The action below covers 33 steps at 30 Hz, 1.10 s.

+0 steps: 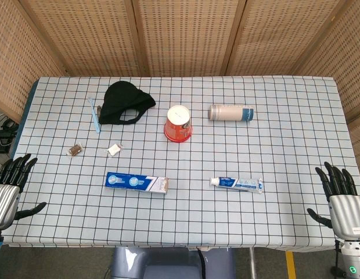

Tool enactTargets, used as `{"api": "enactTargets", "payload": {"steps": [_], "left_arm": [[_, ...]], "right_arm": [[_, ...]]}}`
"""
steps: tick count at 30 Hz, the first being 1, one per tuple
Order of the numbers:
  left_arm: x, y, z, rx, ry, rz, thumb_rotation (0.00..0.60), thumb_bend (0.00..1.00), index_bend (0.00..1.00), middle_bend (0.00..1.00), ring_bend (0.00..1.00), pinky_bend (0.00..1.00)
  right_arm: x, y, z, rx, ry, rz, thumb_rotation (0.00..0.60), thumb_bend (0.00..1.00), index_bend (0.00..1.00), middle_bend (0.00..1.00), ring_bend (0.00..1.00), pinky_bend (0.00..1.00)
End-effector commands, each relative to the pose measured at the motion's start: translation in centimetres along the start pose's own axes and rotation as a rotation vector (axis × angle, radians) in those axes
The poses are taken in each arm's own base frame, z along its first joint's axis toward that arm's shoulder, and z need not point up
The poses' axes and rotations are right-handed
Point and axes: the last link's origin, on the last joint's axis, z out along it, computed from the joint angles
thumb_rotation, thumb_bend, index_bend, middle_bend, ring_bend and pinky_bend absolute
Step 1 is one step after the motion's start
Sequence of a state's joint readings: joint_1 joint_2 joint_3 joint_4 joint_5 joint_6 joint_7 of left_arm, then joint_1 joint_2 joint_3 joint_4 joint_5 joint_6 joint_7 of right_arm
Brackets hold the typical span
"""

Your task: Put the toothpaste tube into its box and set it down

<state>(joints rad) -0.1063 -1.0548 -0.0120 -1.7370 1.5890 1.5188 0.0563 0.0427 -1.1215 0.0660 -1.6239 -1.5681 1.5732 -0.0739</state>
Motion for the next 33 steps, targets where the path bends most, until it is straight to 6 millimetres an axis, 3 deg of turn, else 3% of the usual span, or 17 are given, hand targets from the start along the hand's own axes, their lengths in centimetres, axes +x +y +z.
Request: {"api": "enactTargets", "payload": {"steps": [1,9,13,18,22,26,33], "left_arm": [[0.0,0.0,0.0,0.001,0.000,0.000,0.600,0.00,0.00,0.00,0.00,0.00],[-0.1,0.1,0.2,0.004,-0.006,-0.005,0.600,0.00,0.00,0.00,0.00,0.00],[-0.1,-0.2,0.5,0.015,-0.018,-0.014,0.600,0.00,0.00,0.00,0.00,0.00],[-0.2,-0.2,0.9,0.026,-0.021,-0.018,0.600,0.00,0.00,0.00,0.00,0.00],[-0.4,-0.3,1.3,0.029,-0.030,-0.016,0.600,0.00,0.00,0.00,0.00,0.00],[-0.4,-0.4,1.5,0.034,-0.034,-0.019,0.600,0.00,0.00,0.00,0.00,0.00],[-0.2,-0.9,2.1,0.046,-0.043,-0.035,0.600,0.00,0.00,0.00,0.00,0.00]], "right_arm": [[-0.1,-0.1,-0.1,-0.002,-0.012,0.007,0.600,0.00,0.00,0.00,0.00,0.00],[-1.4,-0.5,0.1,-0.004,-0.085,0.025,0.600,0.00,0.00,0.00,0.00,0.00],[-3.8,-2.6,3.3,0.042,-0.194,0.097,0.600,0.00,0.00,0.01,0.00,0.00],[-6.7,-5.0,6.0,0.073,-0.288,0.171,0.600,0.05,0.14,0.12,0.12,0.18],[-9.5,-6.1,7.6,0.067,-0.325,0.115,0.600,0.10,0.24,0.21,0.21,0.23],[-10.5,-6.8,8.0,0.056,-0.322,0.099,0.600,0.14,0.32,0.29,0.28,0.25],[-12.5,-8.3,8.5,0.045,-0.307,0.074,0.600,0.22,0.37,0.35,0.33,0.29]]}}
